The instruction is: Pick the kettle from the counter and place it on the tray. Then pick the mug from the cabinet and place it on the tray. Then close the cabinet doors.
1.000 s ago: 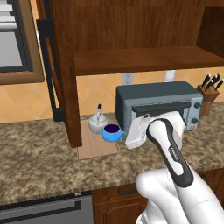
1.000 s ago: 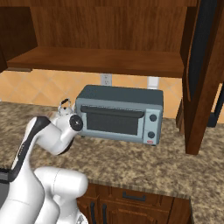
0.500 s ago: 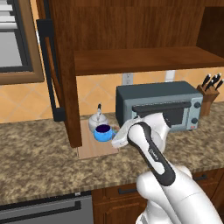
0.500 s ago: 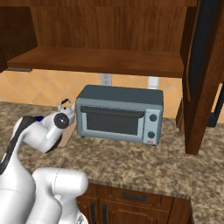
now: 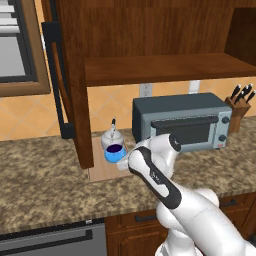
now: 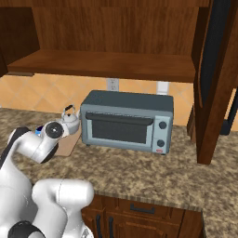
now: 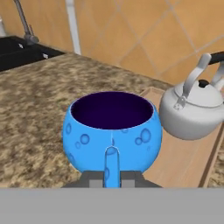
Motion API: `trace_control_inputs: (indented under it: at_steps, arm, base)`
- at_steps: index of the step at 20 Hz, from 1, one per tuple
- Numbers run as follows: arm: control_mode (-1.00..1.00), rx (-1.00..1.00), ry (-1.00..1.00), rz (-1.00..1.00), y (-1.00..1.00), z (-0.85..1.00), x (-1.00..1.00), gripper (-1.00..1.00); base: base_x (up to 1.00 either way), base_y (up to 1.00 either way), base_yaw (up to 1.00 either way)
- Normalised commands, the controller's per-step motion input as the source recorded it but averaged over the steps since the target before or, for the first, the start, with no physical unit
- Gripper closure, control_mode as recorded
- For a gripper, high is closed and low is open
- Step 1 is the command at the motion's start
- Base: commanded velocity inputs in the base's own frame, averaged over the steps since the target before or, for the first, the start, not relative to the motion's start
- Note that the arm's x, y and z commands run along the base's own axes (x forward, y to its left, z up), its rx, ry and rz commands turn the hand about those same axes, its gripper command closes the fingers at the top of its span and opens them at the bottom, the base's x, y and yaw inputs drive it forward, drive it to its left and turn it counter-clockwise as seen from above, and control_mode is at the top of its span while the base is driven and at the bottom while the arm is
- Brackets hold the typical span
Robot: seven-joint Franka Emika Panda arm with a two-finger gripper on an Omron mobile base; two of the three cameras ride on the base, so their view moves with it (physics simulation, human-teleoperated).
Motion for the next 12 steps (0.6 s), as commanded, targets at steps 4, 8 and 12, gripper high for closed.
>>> trace_control_inputs:
  at_steps: [4,8,12]
  arm:
    - [-1.00,0.00,0.04,-0.06,-0.01,-0.56,0.03,1.00]
    - [-1.00,0.00,0.04,-0.03,-0.08,-0.49,0.06,1.00]
    - [-1.00,0.00,0.02,-0.04,-0.09,-0.44,0.09,1.00]
  base:
    - [0.00,0.00,0.00]
    - [0.00,0.00,0.00]
    - [0.00,0.00,0.00]
